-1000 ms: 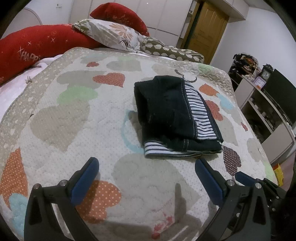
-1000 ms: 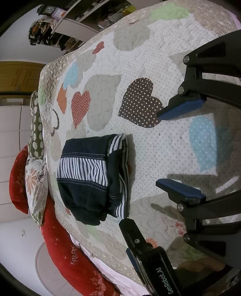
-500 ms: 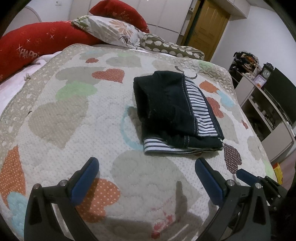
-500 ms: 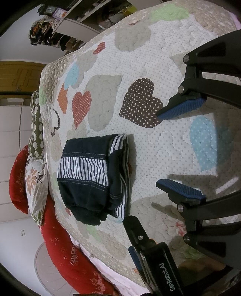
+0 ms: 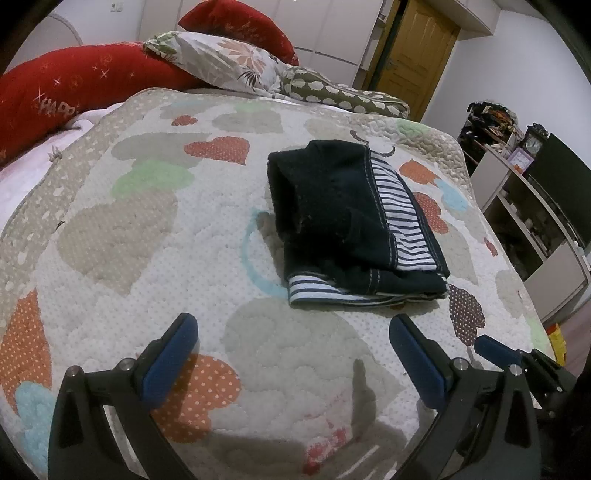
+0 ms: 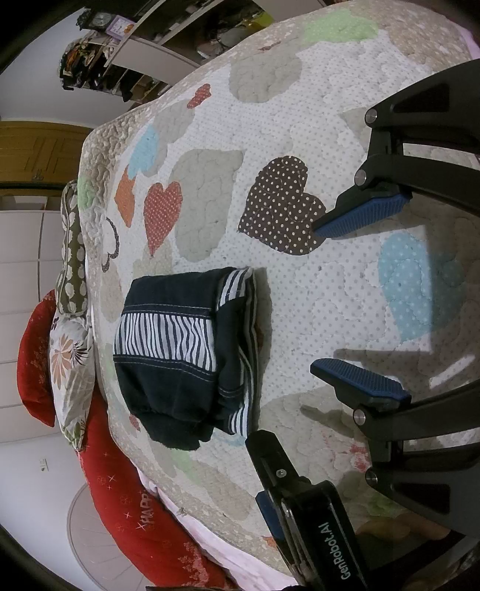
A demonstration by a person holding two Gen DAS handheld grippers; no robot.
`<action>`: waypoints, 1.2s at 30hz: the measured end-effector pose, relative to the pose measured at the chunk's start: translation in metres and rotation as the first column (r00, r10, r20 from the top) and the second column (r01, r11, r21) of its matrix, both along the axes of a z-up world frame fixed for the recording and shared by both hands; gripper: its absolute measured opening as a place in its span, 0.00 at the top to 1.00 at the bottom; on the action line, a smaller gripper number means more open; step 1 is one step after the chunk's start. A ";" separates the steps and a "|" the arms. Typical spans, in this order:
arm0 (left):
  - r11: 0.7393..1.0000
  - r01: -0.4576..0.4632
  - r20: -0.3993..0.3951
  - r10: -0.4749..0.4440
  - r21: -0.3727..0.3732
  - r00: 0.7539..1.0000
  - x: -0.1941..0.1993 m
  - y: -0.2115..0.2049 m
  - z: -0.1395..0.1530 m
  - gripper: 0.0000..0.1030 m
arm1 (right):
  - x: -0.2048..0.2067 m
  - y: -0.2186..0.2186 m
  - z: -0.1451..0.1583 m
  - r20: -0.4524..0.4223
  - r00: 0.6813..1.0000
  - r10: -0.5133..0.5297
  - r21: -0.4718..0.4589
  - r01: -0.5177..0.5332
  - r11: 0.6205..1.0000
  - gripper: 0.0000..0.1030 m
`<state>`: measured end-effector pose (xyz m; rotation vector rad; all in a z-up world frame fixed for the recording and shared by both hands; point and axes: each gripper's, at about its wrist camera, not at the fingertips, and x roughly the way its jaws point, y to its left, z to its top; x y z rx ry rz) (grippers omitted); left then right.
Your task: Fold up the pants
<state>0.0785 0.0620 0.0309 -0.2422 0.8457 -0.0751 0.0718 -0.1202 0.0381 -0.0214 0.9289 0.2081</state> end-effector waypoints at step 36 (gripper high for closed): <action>1.000 -0.016 -0.011 0.016 -0.017 1.000 0.001 0.005 -0.002 0.00 | 0.004 0.021 0.000 0.022 0.998 0.051 -0.049 -0.050 0.998 0.26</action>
